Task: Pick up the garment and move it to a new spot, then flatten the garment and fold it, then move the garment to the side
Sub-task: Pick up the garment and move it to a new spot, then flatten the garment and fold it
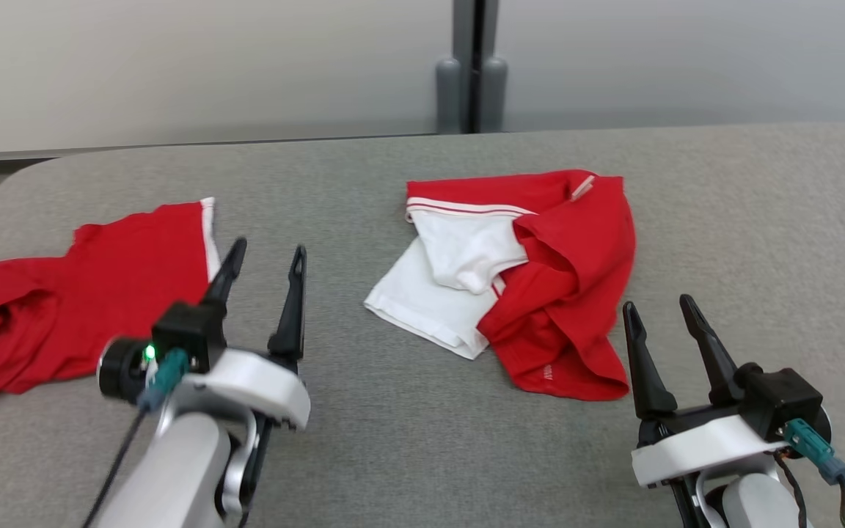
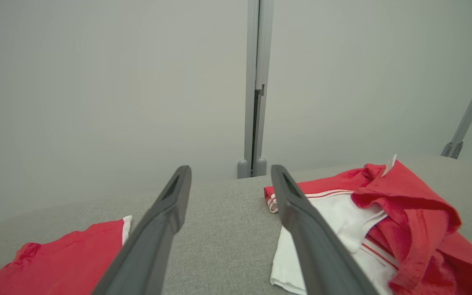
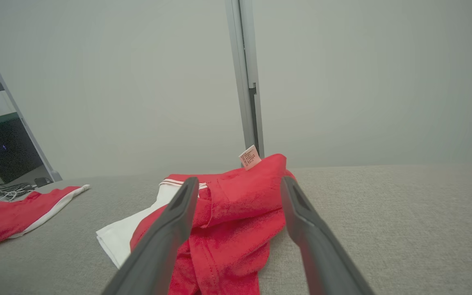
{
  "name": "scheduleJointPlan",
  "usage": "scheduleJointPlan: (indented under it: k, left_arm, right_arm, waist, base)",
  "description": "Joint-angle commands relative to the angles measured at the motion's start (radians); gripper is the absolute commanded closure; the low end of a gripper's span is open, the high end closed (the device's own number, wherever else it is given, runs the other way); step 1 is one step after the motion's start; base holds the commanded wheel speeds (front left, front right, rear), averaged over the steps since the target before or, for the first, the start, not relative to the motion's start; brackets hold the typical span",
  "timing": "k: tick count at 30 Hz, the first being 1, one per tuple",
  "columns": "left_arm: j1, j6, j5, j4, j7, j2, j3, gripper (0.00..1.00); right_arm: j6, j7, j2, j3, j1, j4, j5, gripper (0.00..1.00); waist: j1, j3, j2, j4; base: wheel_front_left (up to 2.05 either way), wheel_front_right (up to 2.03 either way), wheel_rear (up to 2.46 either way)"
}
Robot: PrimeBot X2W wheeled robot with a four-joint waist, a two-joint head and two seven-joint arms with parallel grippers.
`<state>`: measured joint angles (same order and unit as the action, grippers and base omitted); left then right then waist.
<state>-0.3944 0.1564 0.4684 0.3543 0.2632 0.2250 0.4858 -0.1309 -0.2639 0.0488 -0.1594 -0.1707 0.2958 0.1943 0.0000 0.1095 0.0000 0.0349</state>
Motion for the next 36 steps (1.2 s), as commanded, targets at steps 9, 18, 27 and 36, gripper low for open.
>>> scheduleJointPlan:
  k: [9,18,27,36]
  left_arm:
    - [0.223,-0.047,-0.169,-0.161,0.002,-0.09,-0.141,0.0]
    - [0.246,-0.132,-0.24,-0.169,0.002,-0.156,-0.236,0.0]
    - [0.234,-0.169,-0.27,-0.141,0.002,-0.172,-0.226,0.0]
    - [0.201,-0.135,-0.18,-0.173,0.002,-0.173,-0.152,0.0]
  right_arm:
    - [0.0,-0.001,0.003,0.003,0.04,0.005,-0.007,0.0]
    - [0.0,-0.001,0.005,-0.009,0.013,0.016,-0.038,0.0]
    - [0.0,0.072,0.044,-0.021,-0.133,0.092,-0.103,0.0]
    - [0.0,0.262,0.085,0.052,-0.3,0.252,-0.175,0.0]
  waist:
    - [0.0,-0.031,0.0,0.062]
    - [0.0,-0.018,0.0,0.066]
    - [0.0,0.02,0.0,0.117]
    - [0.0,0.084,0.0,0.204]
  base:
    - [0.0,0.0,0.0]
    - [0.0,0.0,0.0]
    - [0.0,0.0,0.0]
    - [0.0,0.0,0.0]
